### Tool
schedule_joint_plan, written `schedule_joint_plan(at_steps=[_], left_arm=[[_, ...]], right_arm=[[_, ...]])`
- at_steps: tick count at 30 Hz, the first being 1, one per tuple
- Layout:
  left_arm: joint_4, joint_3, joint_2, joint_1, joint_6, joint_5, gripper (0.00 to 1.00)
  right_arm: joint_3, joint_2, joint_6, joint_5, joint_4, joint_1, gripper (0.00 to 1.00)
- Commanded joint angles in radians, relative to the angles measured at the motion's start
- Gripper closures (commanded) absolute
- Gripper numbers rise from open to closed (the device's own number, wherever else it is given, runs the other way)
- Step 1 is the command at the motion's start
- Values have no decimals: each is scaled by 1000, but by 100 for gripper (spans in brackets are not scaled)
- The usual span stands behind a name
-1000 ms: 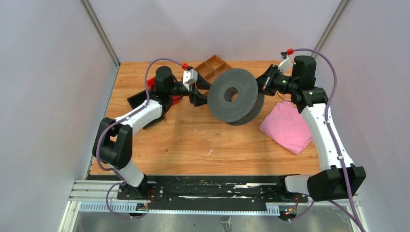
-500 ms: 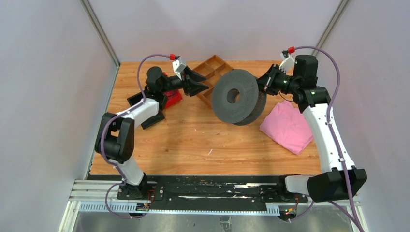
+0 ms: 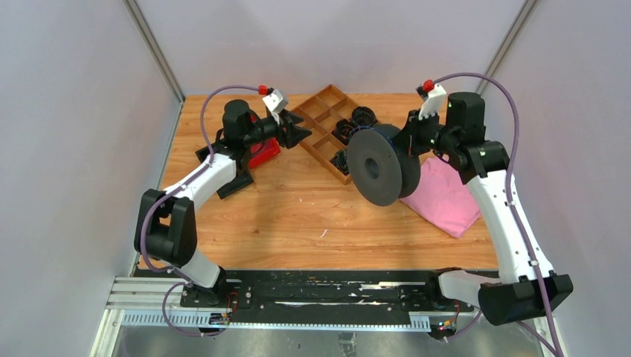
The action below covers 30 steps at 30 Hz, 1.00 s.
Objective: Wrap the cables
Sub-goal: Wrap the cable around the cable reel.
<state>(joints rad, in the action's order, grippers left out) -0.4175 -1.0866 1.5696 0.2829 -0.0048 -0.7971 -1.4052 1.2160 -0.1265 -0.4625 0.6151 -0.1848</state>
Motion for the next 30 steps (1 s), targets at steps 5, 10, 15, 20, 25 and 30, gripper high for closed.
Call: schedule_joint_plan(at_steps=[5,10,15,20,25,30], left_arm=[[40,52,-105,41,30,81,42],[49,90,-161,61,6,-5,42],[50,141,-234,84,6,-86,38],[56,86,-224,96,-184,-153,38],[135,29,-201,146,-266,-149,38],[229,-4,-182,229,-233,-128,37]], right_arm=[[105,-110,416,-64,0,-50,99],[106,-91,513,-111,33,-50,99],[93,-75,482,-116,36,-49,99],[88,-58,457,-60,32,-50,99],[87,-38,426,12,19,-51,99],[72,-21,392,58,27,-51,99]])
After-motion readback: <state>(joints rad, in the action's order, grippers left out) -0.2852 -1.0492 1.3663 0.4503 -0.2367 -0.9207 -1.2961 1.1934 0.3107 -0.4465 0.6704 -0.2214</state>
